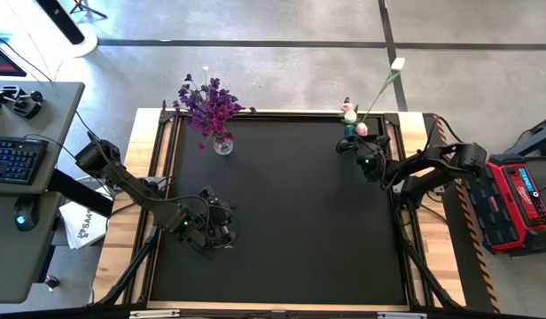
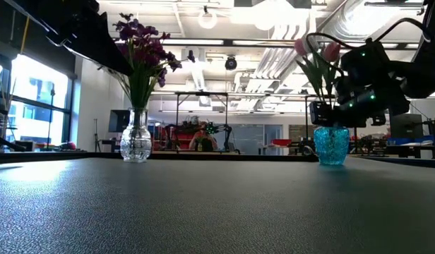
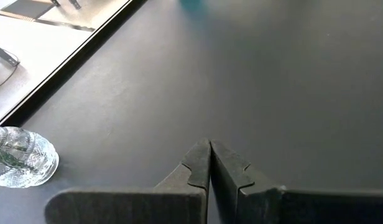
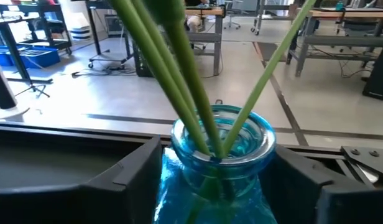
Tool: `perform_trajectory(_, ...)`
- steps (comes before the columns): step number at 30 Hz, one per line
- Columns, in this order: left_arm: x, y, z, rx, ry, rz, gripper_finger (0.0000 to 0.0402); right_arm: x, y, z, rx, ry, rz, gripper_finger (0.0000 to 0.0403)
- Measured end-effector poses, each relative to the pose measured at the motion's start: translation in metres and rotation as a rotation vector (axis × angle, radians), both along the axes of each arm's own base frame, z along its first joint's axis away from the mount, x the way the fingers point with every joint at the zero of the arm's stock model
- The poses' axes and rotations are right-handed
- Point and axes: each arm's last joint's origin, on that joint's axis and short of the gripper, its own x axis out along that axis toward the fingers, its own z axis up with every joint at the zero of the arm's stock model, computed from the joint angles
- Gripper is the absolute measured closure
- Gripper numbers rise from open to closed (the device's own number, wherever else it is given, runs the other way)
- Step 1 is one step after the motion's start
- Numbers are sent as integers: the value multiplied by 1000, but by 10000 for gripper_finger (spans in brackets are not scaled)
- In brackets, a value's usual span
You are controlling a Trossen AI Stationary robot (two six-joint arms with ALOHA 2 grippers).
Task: Sort flowers into vase by color
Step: Move the transparent blue vase to the top right of the table
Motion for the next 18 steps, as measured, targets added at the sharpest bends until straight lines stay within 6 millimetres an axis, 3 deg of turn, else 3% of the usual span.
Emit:
perform_trajectory(5,0,0,-1,-19,12,-9,402,1,1,0,-1,10,18,153)
perform_trajectory(18,1,-1,0,-31,1,-8,401,5,18,11,-57,75,47,151)
